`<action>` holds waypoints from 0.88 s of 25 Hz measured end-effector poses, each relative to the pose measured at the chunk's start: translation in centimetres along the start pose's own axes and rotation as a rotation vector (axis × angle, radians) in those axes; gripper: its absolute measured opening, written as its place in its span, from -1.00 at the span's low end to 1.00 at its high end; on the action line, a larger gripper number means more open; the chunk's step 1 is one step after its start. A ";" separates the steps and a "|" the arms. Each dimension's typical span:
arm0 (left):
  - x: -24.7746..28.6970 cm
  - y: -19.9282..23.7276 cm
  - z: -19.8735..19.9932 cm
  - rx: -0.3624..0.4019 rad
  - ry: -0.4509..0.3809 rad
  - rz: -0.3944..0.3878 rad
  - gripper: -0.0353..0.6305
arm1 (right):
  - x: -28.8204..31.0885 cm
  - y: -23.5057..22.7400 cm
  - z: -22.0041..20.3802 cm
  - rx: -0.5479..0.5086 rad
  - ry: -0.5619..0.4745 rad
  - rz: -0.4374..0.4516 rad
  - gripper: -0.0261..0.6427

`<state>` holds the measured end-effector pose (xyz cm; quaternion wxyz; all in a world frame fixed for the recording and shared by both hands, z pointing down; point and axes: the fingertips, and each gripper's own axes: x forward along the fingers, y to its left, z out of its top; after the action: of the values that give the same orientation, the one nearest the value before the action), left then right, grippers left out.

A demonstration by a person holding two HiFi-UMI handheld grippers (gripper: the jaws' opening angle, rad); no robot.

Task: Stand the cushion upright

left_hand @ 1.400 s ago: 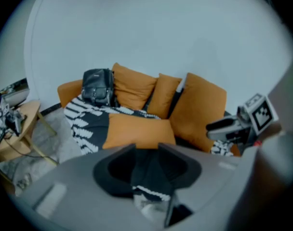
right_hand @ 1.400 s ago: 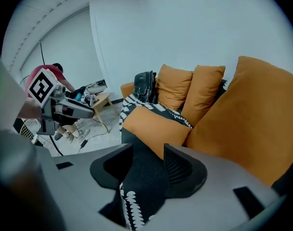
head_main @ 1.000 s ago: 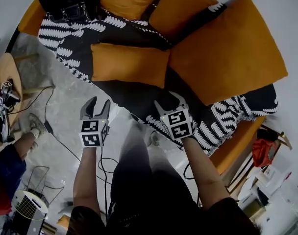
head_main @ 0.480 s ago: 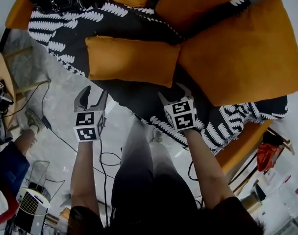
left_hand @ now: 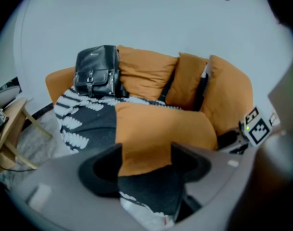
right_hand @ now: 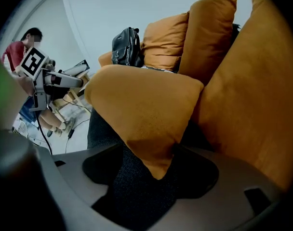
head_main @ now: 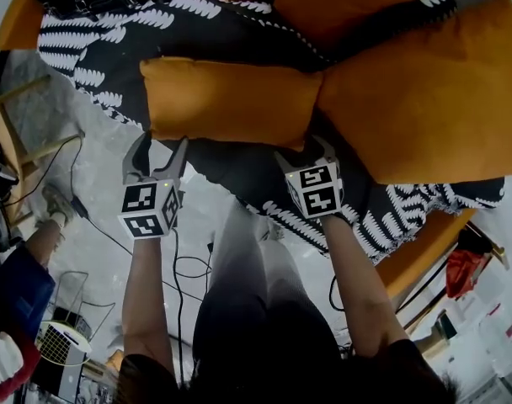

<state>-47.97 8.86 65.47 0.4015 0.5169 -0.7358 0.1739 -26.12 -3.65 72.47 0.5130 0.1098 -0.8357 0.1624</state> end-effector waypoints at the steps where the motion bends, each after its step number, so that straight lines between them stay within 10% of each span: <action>1: 0.4 0.1 0.1 -0.004 -0.002 -0.001 0.04 | 0.3 0.0 0.1 0.001 0.000 -0.002 0.00; 22: 4.0 0.3 -0.5 -0.075 0.039 -0.030 -0.14 | 0.0 0.2 0.6 -0.018 -0.006 -0.053 -0.41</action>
<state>-48.62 6.82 68.86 0.4373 0.5091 -0.7259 0.1501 -26.73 -3.66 72.18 0.5154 0.1276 -0.8356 0.1408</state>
